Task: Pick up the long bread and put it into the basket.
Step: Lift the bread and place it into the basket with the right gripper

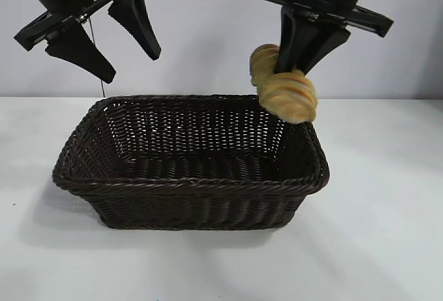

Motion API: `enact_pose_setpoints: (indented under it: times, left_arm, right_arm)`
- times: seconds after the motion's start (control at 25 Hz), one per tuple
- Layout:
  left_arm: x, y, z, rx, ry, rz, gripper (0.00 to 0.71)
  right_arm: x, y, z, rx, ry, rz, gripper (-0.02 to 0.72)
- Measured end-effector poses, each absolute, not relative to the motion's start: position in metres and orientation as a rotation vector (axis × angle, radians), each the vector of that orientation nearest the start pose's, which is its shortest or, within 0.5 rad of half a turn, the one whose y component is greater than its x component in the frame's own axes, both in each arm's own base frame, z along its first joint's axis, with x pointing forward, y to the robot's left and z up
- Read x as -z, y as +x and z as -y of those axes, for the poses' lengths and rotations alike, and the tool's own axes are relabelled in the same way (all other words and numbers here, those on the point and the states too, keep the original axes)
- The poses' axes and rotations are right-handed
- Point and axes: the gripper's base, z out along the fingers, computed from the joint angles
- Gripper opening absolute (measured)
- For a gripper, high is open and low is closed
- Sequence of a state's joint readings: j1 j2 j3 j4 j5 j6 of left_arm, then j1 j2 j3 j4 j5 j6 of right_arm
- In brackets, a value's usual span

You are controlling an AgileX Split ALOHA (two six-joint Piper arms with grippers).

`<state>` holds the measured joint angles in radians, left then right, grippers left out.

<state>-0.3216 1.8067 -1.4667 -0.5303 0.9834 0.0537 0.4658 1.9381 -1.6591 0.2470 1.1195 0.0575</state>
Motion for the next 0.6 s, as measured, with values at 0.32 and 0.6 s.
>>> enact_pose_setpoints:
  times: [0.32, 0.6]
  left_arm:
    - [-0.271, 0.352, 0.158, 0.752, 0.211, -2.778, 0.478]
    - [-0.271, 0.352, 0.158, 0.752, 0.211, -2.778, 0.478]
  right_arm:
    - [-0.234, 0.366, -0.211, -0.440, -0.472, -2.929, 0.117]
    - [-0.229, 0.369, -0.213, -0.442, -0.467, -2.921, 0.120]
